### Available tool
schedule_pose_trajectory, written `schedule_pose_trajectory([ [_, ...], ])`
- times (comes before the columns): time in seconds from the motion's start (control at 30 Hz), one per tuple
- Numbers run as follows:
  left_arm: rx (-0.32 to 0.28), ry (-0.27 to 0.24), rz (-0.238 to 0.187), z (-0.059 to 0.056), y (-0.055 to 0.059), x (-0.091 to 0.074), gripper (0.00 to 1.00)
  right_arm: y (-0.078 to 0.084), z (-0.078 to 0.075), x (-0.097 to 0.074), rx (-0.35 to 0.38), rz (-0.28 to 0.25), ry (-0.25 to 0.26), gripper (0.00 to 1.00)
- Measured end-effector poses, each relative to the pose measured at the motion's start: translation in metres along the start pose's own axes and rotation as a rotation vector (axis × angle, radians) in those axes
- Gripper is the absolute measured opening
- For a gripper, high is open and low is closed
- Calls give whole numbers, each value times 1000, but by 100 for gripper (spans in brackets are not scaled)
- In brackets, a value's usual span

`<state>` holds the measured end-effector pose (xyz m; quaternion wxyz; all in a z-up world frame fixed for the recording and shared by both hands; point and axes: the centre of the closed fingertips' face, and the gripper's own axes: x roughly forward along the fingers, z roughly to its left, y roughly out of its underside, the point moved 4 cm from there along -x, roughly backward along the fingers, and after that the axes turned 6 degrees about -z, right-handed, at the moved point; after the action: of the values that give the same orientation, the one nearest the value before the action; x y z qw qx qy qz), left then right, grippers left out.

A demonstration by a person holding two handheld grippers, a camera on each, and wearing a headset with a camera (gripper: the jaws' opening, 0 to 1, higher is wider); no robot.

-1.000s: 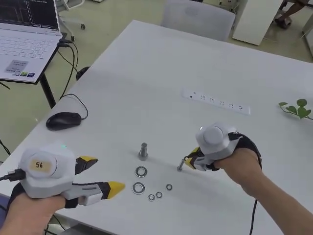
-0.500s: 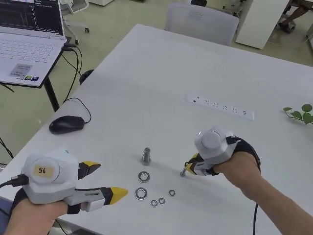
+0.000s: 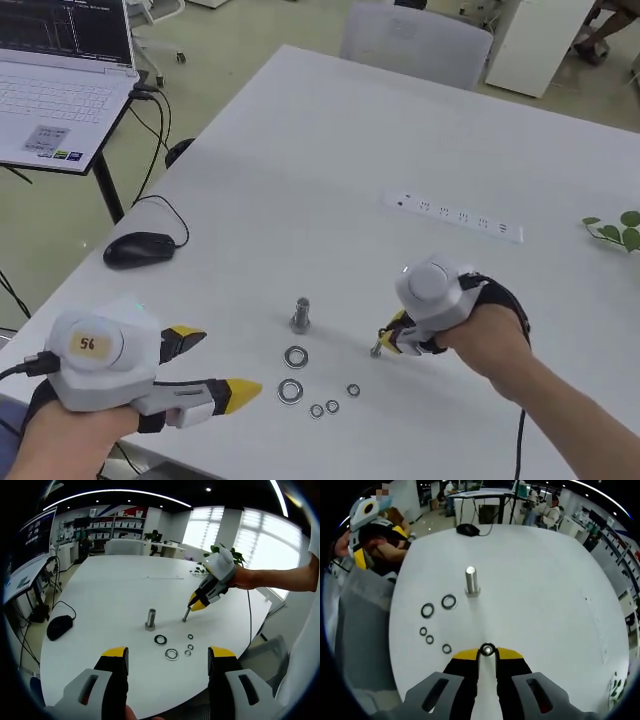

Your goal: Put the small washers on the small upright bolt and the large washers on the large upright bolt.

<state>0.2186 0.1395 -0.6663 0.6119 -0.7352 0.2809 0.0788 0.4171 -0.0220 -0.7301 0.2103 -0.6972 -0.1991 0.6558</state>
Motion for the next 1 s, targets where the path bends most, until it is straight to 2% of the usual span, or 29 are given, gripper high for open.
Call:
schedule_pose_trajectory([
  [0.53,0,-10,5,4,2,-2,64,8,1,15,-23,47,-13,13],
  [1.0,-2,-25,8,7,3,-6,64,23,1,41,-5,92,-24,13],
])
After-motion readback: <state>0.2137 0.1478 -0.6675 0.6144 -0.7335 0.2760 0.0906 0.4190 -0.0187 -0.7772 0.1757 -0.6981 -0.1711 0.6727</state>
